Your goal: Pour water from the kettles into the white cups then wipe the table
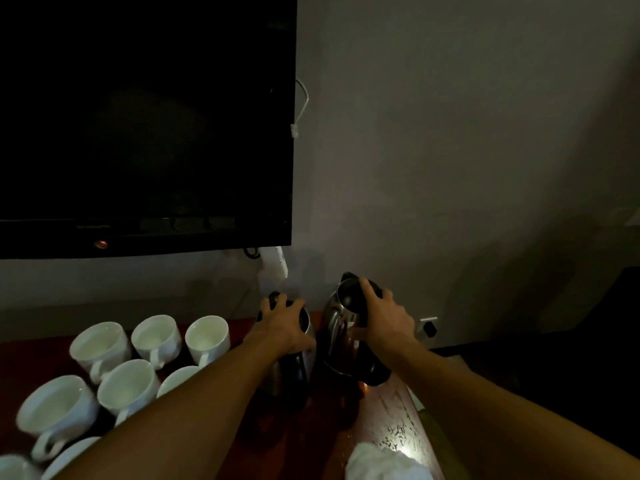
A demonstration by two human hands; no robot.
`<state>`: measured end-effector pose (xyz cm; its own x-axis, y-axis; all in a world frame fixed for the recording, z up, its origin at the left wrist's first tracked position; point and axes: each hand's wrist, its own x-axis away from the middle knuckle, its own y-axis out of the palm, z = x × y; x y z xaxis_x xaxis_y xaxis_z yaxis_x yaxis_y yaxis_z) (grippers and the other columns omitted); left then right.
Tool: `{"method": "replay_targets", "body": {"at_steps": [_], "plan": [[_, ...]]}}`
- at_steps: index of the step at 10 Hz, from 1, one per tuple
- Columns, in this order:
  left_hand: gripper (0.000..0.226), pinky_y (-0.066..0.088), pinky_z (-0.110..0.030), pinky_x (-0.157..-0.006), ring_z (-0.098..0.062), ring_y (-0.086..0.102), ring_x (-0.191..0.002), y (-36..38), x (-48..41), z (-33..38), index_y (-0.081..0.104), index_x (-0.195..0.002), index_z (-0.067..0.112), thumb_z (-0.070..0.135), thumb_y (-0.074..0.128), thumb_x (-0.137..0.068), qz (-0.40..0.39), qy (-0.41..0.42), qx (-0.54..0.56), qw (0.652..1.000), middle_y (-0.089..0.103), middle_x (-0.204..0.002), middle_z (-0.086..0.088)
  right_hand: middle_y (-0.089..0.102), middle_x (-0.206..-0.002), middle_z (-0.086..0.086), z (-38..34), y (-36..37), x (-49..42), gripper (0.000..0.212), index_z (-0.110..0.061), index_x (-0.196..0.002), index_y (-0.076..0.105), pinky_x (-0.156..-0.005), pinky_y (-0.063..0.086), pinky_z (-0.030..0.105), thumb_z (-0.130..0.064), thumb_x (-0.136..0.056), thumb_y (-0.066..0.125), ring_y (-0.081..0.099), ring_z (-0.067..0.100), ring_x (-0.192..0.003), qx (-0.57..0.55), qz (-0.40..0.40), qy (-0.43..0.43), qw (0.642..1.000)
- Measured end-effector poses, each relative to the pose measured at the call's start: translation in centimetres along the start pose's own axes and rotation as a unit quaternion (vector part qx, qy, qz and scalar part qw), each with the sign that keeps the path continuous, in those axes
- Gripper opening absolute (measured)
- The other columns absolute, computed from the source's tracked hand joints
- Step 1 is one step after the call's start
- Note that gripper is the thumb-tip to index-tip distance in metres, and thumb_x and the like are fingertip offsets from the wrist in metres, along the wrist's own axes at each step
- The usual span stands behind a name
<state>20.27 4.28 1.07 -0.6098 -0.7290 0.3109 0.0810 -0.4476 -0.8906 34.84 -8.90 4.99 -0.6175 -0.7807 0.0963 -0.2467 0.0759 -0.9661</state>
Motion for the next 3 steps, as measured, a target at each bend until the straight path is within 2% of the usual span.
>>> {"method": "replay_targets", "body": {"at_steps": [1, 3], "plan": [[0.095, 0.03, -0.056, -0.114, -0.038, -0.008, -0.149, -0.3, 0.9, -0.5, 0.019, -0.154, 0.035, 0.046, 0.074, -0.077, -0.008, 0.002, 0.0, 1.0, 0.0, -0.165, 0.0, 0.035, -0.15, 0.015, -0.3, 0.2, 1.1, 0.101, -0.039, -0.159, 0.005, -0.087, 0.053, 0.043, -0.033, -0.088, 0.077, 0.06, 0.035, -0.115, -0.008, -0.01, -0.008, 1.0], [0.097, 0.02, -0.06, -0.118, -0.037, -0.012, -0.151, -1.6, 2.7, -0.8, 0.002, -0.158, 0.037, 0.06, 0.063, -0.086, -0.013, 0.021, -0.038, 0.999, -0.01, -0.166, -0.004, 0.025, -0.156, 0.013, -1.0, -0.3, 2.5, 0.106, -0.038, -0.159, -0.003, -0.092, 0.05, 0.047, -0.056, -0.086, 0.071, 0.055, 0.04, -0.124, 0.017, -0.023, 0.002, 1.0]]}}
